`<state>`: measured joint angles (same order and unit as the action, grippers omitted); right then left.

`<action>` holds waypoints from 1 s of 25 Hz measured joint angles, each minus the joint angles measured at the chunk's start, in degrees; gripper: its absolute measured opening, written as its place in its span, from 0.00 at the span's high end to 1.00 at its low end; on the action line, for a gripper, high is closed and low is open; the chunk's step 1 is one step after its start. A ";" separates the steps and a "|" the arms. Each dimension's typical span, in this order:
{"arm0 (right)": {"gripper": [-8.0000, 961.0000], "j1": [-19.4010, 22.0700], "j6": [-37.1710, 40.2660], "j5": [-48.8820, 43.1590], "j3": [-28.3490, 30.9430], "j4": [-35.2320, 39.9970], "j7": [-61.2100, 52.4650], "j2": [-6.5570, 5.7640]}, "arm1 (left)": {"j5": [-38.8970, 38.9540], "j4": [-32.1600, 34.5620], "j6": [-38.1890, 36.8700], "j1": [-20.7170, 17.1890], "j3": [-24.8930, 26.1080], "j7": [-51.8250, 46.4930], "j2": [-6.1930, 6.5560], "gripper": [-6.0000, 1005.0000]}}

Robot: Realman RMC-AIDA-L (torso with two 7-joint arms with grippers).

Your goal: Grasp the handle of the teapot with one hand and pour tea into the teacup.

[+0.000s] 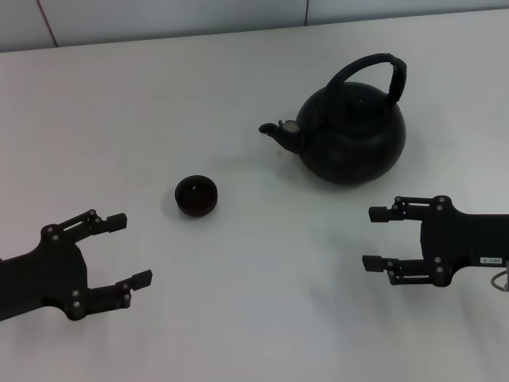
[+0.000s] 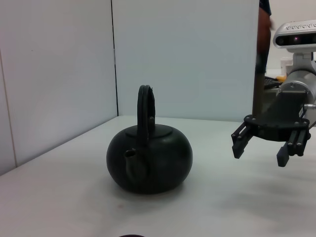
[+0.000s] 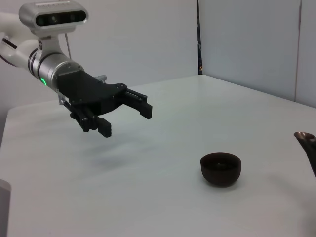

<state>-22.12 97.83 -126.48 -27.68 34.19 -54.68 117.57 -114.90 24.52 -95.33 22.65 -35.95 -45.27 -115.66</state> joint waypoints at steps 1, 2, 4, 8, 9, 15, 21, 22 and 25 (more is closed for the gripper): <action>0.24 -0.01 -0.09 0.00 0.00 0.00 0.01 0.02 | 0.01 0.00 0.04 -0.06 0.00 0.00 -0.05 0.14; 0.24 -0.02 -0.18 0.00 0.00 0.00 0.01 0.04 | 0.01 0.00 0.04 -0.06 0.00 0.00 -0.05 0.14; 0.24 -0.06 -0.28 0.00 0.00 0.00 0.01 0.08 | 0.02 0.00 0.05 -0.12 0.00 0.00 -0.12 0.14; 0.24 -0.25 -0.30 0.00 0.00 0.00 0.01 0.11 | 0.03 0.00 0.06 -0.07 0.00 0.00 -0.13 0.14; 0.24 -0.25 -0.30 0.00 0.00 0.00 0.01 0.11 | 0.03 0.00 0.06 -0.07 0.00 0.00 -0.13 0.14; 0.24 -0.56 -0.31 0.00 -0.26 0.00 0.01 0.32 | 0.03 -0.01 0.07 -0.07 0.00 0.00 -0.17 0.14; 0.24 -0.59 -0.36 0.00 -0.77 0.05 0.01 0.38 | 0.03 -0.03 0.15 -0.07 0.00 0.00 -0.19 0.14; 0.24 -0.59 -0.36 0.00 -0.77 0.05 0.01 0.38 | 0.03 -0.06 0.15 -0.08 0.00 0.00 -0.19 0.14; 0.24 -0.57 -0.36 0.00 -0.79 0.07 0.01 0.38 | 0.03 -0.06 0.16 -0.17 0.00 0.00 -0.27 0.14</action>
<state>-22.70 97.47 -126.48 -28.48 34.27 -54.66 117.95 -114.87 24.47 -95.18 22.48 -35.95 -45.27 -115.93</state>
